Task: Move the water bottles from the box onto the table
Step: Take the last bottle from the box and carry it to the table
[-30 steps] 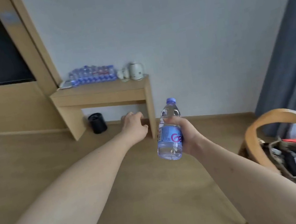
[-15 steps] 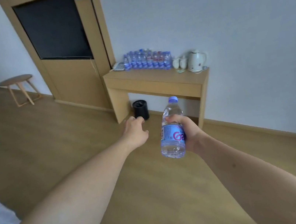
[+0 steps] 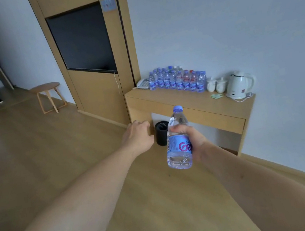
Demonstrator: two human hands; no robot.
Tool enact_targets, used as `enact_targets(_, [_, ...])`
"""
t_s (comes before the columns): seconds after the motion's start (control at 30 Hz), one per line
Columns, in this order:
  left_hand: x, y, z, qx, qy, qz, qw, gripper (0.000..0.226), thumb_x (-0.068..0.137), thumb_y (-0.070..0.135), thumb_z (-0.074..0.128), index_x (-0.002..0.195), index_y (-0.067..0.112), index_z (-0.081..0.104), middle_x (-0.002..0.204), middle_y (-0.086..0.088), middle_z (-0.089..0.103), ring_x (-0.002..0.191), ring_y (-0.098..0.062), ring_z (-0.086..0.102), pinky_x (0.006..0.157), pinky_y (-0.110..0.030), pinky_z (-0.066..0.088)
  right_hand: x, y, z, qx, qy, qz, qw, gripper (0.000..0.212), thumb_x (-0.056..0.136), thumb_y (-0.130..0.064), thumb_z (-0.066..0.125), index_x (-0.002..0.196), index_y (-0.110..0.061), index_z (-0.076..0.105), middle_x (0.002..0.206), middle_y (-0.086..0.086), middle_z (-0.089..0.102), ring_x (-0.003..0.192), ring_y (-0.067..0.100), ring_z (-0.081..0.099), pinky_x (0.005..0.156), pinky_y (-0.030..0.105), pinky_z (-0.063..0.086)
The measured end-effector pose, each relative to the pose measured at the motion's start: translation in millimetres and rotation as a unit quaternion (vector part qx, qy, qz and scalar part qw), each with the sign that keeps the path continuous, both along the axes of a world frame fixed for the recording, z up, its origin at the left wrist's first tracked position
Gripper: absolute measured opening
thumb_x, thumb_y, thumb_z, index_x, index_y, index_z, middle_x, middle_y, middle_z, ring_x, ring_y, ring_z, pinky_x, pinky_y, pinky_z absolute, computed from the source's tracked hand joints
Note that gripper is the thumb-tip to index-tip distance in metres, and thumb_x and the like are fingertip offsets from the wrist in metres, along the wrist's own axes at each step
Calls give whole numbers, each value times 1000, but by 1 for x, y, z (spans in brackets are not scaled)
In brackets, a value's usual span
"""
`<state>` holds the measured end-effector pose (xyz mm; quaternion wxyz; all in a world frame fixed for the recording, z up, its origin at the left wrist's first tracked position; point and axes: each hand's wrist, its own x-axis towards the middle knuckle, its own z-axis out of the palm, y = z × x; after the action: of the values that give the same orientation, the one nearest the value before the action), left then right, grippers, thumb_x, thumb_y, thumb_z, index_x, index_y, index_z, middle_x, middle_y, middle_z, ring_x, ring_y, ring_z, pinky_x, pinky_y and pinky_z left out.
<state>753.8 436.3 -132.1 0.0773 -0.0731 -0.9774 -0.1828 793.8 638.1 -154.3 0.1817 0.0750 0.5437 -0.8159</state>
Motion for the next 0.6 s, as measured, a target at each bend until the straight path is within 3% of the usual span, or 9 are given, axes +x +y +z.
enact_targets(0.3, [-171, -37, -47, 21, -32, 6, 999, 46, 88, 30, 66, 133, 22, 61, 126, -7, 54, 127, -31, 45, 100, -45, 49, -172, -34, -28, -4, -14, -21, 1000, 48, 74, -27, 83, 111, -9, 60, 78, 12, 69, 62, 27, 68, 65, 38, 60])
enact_targets(0.43, [-272, -57, -39, 13, -25, -5, 1000, 47, 88, 31, 66, 134, 21, 60, 127, -8, 54, 123, -32, 49, 98, -43, 50, -262, -59, -26, 2, -5, -39, 999, 55, 69, -28, 85, 115, -8, 59, 85, 14, 67, 66, 29, 66, 75, 43, 58])
enact_targets(0.6, [-383, -72, -26, -13, -34, -37, 999, 51, 90, 35, 64, 139, 22, 56, 140, -6, 51, 131, -30, 47, 99, -41, 48, -366, -80, -12, 8, -9, -79, 997, 67, 57, -29, 89, 115, -10, 62, 91, 16, 67, 69, 30, 67, 71, 40, 59])
